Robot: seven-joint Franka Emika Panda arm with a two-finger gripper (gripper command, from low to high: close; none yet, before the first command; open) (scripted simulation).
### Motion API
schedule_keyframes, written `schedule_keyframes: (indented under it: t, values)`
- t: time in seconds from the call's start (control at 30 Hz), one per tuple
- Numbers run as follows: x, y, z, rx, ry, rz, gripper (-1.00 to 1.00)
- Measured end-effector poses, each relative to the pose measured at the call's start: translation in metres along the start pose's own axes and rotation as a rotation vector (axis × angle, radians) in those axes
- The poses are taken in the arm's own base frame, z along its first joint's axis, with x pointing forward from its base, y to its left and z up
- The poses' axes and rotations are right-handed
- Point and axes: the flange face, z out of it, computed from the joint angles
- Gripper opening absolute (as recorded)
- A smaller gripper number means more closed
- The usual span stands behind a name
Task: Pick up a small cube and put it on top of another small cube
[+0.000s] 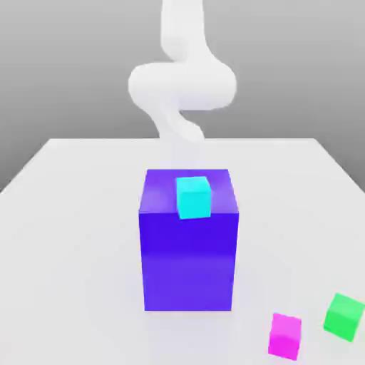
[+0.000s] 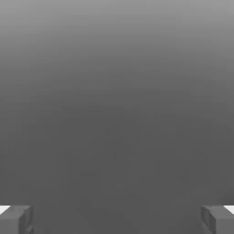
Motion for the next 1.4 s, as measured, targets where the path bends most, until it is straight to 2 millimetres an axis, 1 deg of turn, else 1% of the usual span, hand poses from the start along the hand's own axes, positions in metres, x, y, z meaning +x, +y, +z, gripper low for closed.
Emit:
schedule_keyframes:
  t: [0.07,0.17,0.23,0.33,0.5,0.63,0.67,0.77,0.9,1.03,1.07,1.23,1.27,1.33,1.4]
  values:
    - [-0.007,-0.005,0.042,-0.006,-0.073,-0.078,0.0]
    - [-0.023,-0.011,0.1,-0.015,-0.172,-0.191,0.0]
    - [-0.039,-0.013,0.138,-0.021,-0.234,-0.266,0.0]
    - [-0.067,-0.015,0.192,-0.032,-0.324,-0.38,0.0]
    - [-0.126,-0.008,0.274,-0.054,-0.463,-0.575,0.0]
    - [-0.185,0.003,0.329,-0.073,-0.568,-0.748,0.0]
    - [-0.2,0.007,0.341,-0.078,-0.593,-0.793,0.0]
    - [-0.237,0.029,0.376,-0.105,-0.66,-0.909,0.0]
    - [-0.285,0.061,0.415,-0.14,-0.741,-1.07,0.0]
    - [-0.314,0.086,0.454,-0.146,-0.756,-1.103,0.0]
    - [-0.321,0.092,0.462,-0.146,-0.757,-1.103,-1.0]
    - [-0.321,0.092,0.462,-0.147,-0.759,-1.103,-1.0]
    - [-0.324,0.096,0.467,-0.147,-0.759,-1.103,-1.0]
    - [-0.318,0.089,0.458,-0.147,-0.759,-1.105,-1.0]
    - [-0.307,0.078,0.441,-0.147,-0.758,-1.104,-1.0]
